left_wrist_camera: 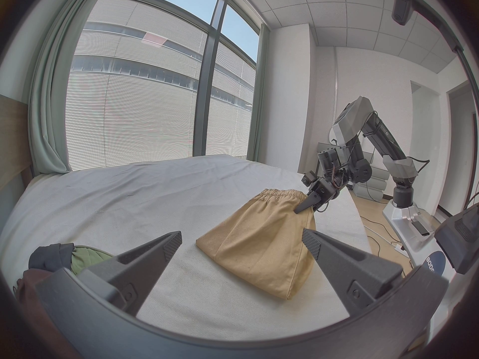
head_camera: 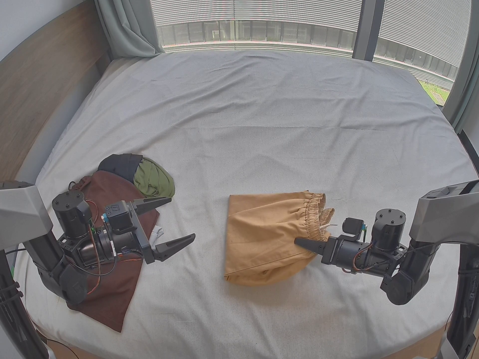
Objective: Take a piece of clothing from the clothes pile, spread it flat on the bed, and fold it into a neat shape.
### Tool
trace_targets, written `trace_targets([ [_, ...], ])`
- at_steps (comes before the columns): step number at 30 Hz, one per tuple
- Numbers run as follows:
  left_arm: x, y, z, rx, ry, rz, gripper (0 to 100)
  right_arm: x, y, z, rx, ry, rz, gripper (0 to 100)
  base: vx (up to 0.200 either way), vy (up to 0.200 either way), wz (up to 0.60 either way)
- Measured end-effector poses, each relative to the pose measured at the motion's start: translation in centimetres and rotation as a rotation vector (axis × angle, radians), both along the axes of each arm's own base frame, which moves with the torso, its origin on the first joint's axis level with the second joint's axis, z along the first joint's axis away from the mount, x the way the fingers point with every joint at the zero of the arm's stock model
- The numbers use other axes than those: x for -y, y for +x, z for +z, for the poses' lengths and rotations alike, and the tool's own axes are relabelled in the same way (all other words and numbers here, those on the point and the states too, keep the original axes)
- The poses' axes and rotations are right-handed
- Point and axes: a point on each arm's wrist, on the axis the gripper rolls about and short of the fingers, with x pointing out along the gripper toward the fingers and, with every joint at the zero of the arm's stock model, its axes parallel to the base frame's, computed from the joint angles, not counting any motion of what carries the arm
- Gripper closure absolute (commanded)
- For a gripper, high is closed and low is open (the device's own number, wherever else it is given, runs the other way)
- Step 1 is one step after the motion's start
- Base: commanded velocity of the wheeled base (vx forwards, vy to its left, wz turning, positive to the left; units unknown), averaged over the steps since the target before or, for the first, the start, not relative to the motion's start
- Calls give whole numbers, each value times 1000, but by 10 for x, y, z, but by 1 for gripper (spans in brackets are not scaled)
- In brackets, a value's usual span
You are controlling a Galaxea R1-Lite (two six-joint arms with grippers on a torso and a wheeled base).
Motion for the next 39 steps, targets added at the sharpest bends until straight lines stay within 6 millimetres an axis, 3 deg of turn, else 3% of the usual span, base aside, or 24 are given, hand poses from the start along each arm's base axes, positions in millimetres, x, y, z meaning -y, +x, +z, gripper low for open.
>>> trace_targets([
  [13, 1, -1, -1, -6, 1, 2, 0, 0, 4, 16, 66, 32, 76, 100, 0, 0, 0],
  [21, 2, -2, -2, -11, 2, 1, 0, 0, 7, 37, 128, 75, 136, 100, 0, 0, 0],
  [39, 5, -5, -4, -21, 4, -13, 0, -1, 57, 85, 281, 217, 178, 100, 0, 0, 0],
])
